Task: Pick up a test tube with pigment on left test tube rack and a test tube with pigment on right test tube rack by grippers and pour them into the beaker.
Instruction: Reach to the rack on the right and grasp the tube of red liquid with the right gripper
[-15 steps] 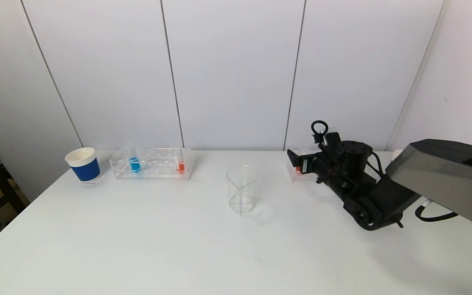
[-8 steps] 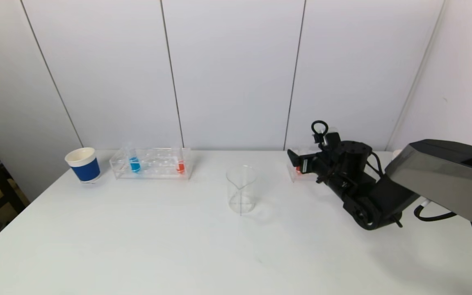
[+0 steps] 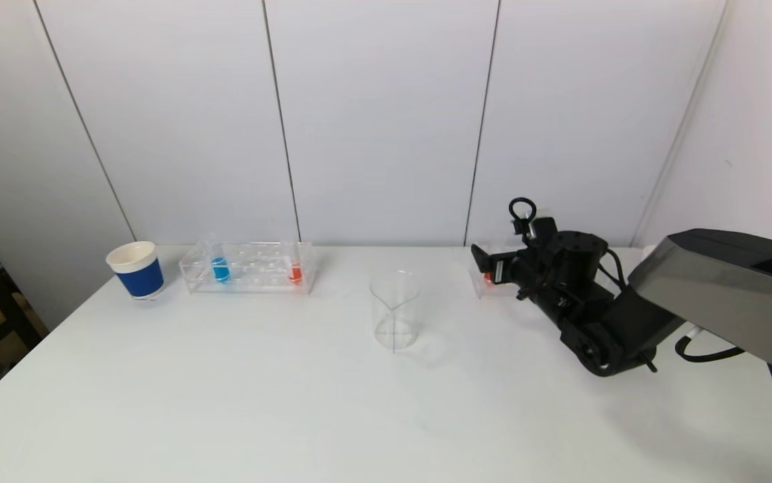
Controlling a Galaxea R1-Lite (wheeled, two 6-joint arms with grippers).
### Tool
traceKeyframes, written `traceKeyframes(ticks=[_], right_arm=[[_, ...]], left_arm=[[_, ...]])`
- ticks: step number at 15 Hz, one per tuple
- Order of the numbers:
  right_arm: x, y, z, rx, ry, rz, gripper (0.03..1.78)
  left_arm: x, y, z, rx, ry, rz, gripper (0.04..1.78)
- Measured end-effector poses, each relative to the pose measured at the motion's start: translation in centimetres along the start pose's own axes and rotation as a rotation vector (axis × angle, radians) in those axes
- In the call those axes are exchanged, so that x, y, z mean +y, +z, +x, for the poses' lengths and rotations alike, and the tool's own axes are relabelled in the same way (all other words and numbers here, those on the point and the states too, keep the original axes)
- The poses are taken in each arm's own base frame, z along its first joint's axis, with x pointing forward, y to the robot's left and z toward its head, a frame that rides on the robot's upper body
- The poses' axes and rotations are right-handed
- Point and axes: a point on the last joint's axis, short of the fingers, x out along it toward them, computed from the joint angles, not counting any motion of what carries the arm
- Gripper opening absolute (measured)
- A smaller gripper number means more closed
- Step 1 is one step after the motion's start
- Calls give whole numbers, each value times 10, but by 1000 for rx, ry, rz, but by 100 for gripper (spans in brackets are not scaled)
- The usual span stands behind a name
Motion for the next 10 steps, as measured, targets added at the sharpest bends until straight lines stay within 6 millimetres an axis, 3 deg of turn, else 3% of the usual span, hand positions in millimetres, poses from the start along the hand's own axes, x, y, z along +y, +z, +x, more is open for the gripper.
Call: traceKeyframes(ticks=[10], right_arm=[[4,-2,0,2,8,-7,177]], left_arm=[[0,0,0,-1,0,0,176]])
